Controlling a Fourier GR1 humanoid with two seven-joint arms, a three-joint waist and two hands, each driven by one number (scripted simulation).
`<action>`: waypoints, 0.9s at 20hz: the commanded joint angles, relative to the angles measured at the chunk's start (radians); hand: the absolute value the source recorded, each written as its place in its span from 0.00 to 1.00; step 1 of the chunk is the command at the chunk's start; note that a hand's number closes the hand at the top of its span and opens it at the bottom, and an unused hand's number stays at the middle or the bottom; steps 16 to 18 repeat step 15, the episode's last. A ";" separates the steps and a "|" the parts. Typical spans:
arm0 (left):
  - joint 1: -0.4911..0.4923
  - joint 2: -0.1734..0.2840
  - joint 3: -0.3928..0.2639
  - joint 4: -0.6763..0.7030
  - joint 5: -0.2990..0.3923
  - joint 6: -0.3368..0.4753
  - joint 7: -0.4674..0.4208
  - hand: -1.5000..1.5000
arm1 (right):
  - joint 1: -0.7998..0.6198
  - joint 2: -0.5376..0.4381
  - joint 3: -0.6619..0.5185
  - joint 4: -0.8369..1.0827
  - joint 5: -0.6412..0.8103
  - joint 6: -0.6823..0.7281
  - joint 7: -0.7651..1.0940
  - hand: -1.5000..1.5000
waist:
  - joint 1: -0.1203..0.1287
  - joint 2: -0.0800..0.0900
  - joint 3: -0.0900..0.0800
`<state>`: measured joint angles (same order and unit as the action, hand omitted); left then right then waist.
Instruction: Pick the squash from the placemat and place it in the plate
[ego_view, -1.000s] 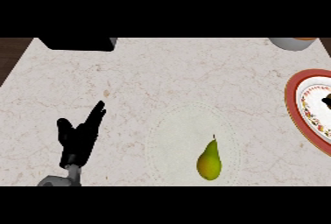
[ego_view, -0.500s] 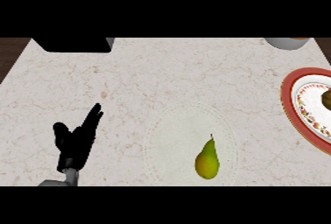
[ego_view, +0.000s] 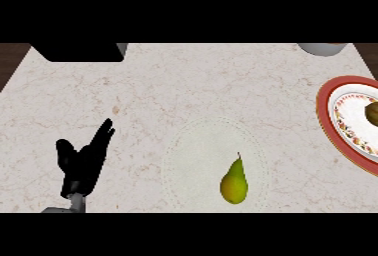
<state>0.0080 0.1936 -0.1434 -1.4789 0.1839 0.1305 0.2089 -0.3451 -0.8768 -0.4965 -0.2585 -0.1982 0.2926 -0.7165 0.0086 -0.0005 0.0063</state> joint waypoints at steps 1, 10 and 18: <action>-0.025 -0.028 -0.006 0.056 -0.005 -0.001 0.022 0.50 | 0.088 -0.041 0.009 0.028 0.013 0.119 -0.072 0.00 | -0.006 0.005 -0.004; 0.029 -0.042 0.005 0.032 -0.024 -0.019 0.000 0.50 | 0.252 0.028 0.055 -0.053 0.042 0.048 -0.187 0.00 | -0.012 0.000 -0.006; 0.020 -0.055 0.019 0.056 -0.032 -0.030 -0.009 0.50 | 0.262 0.002 0.052 -0.081 0.032 0.053 -0.164 0.00 | -0.009 0.001 -0.006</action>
